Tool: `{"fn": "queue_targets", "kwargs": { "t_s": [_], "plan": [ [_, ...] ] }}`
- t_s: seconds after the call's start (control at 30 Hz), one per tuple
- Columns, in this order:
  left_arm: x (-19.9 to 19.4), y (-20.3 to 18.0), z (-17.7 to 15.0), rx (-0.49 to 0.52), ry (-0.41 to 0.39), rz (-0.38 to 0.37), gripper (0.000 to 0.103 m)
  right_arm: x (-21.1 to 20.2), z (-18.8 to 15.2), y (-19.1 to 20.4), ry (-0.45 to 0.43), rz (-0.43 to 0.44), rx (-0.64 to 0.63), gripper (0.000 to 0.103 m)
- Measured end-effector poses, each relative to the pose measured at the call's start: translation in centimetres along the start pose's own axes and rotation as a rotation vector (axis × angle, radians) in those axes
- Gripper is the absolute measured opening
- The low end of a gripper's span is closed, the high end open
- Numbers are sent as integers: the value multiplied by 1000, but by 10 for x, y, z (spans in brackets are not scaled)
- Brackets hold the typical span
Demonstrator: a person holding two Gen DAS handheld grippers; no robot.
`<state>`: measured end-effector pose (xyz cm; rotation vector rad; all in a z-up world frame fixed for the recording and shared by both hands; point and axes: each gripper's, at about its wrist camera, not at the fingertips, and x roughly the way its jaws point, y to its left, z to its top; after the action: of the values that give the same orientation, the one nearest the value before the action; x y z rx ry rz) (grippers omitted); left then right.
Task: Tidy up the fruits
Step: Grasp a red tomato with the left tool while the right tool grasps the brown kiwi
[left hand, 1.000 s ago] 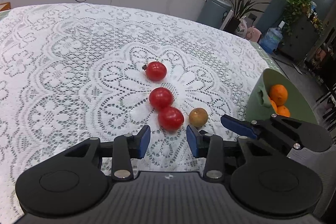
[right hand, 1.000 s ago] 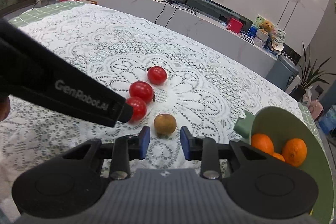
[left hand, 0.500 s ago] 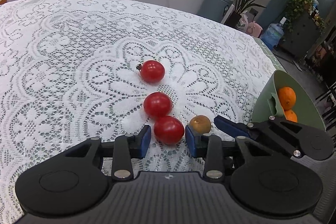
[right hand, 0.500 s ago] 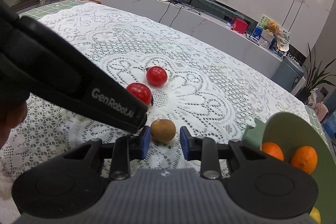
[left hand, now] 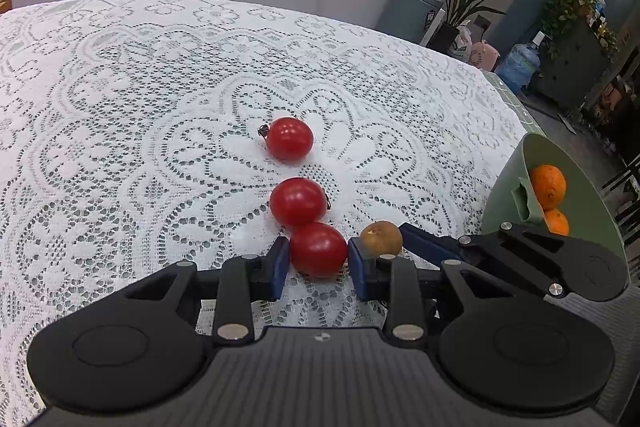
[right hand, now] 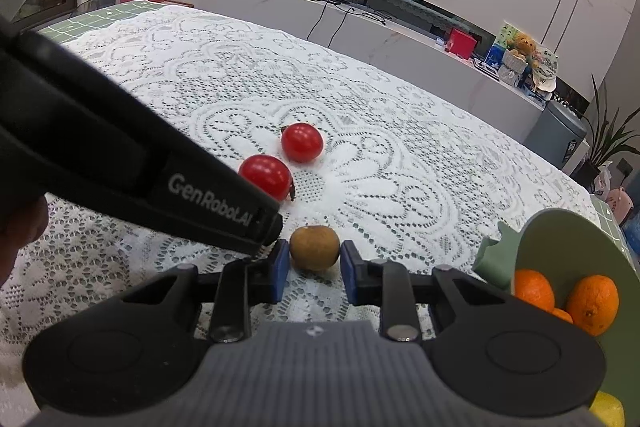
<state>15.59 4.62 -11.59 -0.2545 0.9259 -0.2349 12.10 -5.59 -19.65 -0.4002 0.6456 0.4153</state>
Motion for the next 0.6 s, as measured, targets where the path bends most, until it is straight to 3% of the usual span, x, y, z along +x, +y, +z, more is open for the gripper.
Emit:
{"fn": "queue_targets", "kwargs": {
  "t_s": [0.6],
  "plan": [
    [-43,-3,-15,-23,-21,15,35,-49,-7,4,-36,51,24,24]
  ]
}}
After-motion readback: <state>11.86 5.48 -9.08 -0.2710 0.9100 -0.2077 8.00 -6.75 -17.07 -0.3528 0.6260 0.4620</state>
